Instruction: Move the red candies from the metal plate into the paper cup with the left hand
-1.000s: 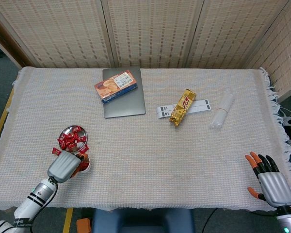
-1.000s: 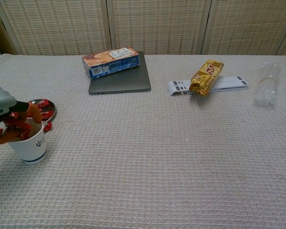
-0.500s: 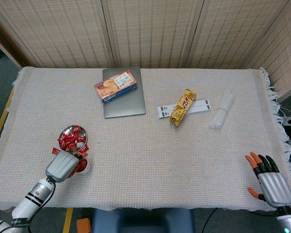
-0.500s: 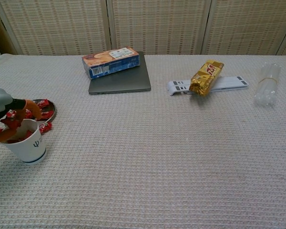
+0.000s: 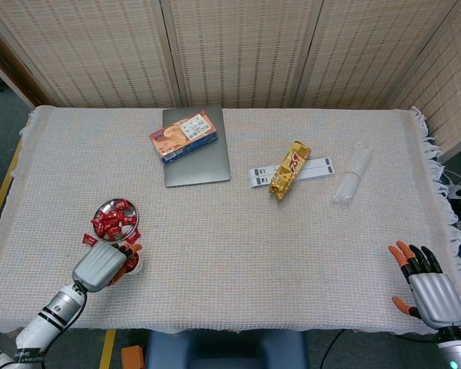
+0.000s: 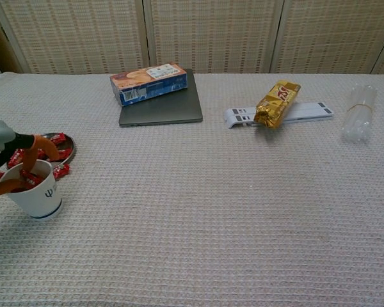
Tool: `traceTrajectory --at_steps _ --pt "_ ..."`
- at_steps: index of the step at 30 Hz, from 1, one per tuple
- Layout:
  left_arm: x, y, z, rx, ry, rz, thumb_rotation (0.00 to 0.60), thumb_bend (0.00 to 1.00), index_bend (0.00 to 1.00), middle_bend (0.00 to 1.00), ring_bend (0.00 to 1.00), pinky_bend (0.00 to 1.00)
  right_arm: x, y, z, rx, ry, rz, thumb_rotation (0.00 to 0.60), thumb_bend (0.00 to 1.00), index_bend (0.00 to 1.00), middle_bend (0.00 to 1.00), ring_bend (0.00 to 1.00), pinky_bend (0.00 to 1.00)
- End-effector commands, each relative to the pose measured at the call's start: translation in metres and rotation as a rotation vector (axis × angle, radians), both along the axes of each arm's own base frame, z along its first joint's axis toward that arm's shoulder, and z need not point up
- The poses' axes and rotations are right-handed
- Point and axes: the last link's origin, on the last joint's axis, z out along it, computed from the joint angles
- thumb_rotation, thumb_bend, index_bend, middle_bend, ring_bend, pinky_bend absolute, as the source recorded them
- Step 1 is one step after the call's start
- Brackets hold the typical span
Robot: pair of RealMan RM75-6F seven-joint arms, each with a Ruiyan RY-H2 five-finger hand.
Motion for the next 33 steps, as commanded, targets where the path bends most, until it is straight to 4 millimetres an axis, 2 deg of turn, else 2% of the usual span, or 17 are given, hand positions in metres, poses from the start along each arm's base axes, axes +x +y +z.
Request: traceTrajectory --at_steps 1,9,19,22,23,28,30,33 --pt "0.001 0.0 0.001 0.003 -0.001 0.0 0.6 0.42 0.22 0.42 0.58 1.0 0.0 0.0 0.0 0.0 -0.001 0.0 0.6 0.11 0.0 0.0 0.0 0.0" --pt "0.001 -0.001 0.01 0.023 -0.025 0.002 0.6 0.42 0.22 0.42 0.58 1.0 0.0 0.0 0.0 0.001 0.0 -0.001 0.6 0.11 0.0 0.0 0.0 0.0" --pt "0.001 -0.012 0.025 0.039 -0.087 -0.003 0.6 0.4 0.22 0.39 0.51 1.0 0.0 0.0 0.0 -0.001 0.0 0.001 0.6 0.11 0.0 0.0 0.0 0.0" --pt "-0.006 -0.019 0.028 0.022 -0.097 0.015 0.6 0.4 0.2 0.35 0.41 1.0 0.0 0.0 0.0 -0.002 0.0 0.001 0.6 0.11 0.0 0.0 0.0 0.0" --pt "-0.008 -0.021 0.028 0.017 -0.092 0.017 0.6 0.39 0.18 0.31 0.35 1.0 0.0 0.0 0.0 0.0 0.0 0.001 0.6 0.11 0.0 0.0 0.0 0.0" --pt "-0.013 -0.02 0.024 0.009 -0.083 0.035 0.6 0.38 0.01 0.03 0.04 1.0 0.001 0.0 -0.001 0.005 0.002 0.001 0.6 0.11 0.0 0.0 0.0 0.0" --pt "-0.014 -0.017 0.023 0.004 -0.078 0.041 0.6 0.37 0.0 0.0 0.0 1.0 0.0 0.0 -0.001 0.003 0.002 0.001 0.6 0.11 0.0 0.0 0.0 0.0" --pt "-0.015 -0.01 0.02 0.002 -0.072 0.057 0.6 0.37 0.0 0.0 0.0 1.0 0.0 0.0 -0.001 0.006 0.003 -0.001 0.6 0.11 0.0 0.0 0.0 0.0"
